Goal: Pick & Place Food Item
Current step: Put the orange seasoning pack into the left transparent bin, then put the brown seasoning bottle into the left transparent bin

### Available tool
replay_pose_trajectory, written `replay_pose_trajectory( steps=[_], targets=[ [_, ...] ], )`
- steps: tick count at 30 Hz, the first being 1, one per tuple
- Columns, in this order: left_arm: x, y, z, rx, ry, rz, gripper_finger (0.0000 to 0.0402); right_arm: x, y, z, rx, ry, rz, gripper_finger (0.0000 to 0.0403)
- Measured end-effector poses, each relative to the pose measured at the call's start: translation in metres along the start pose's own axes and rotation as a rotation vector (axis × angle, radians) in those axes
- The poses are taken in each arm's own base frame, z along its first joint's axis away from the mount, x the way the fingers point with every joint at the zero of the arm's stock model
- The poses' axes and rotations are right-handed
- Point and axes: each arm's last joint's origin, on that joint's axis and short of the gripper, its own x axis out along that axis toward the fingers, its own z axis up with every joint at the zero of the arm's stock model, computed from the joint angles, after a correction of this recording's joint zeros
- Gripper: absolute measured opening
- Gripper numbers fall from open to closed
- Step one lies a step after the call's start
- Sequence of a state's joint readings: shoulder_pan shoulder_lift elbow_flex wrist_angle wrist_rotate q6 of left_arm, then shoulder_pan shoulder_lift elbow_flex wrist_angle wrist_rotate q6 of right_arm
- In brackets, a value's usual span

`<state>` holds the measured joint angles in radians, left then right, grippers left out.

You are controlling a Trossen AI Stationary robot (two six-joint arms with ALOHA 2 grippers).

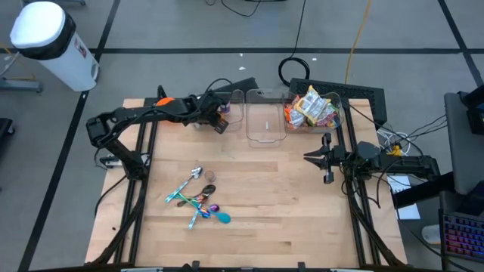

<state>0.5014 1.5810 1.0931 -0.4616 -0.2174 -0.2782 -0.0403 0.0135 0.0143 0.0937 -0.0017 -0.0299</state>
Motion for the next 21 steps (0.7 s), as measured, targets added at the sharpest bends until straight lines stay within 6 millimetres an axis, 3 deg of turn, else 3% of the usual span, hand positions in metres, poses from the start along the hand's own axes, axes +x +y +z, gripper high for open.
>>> replay_pose_trajectory(
  steps=[9, 14, 21],
  targets=[
    [-0.007, 0.000, 0.007, -0.015, -0.046, 0.007, 0.0210, 0.000, 0.000, 0.000, 0.000, 0.000, 0.000, 0.0043],
    [-0.036, -0.004, 0.018, 0.002, -0.079, -0.114, 0.0229, 0.000, 0.000, 0.000, 0.000, 0.000, 0.000, 0.0043],
    [-0.090, -0.020, 0.003, 0.072, -0.029, -0.385, 0.0213, 0.000, 0.000, 0.000, 0.000, 0.000, 0.000, 0.0043]
  ],
)
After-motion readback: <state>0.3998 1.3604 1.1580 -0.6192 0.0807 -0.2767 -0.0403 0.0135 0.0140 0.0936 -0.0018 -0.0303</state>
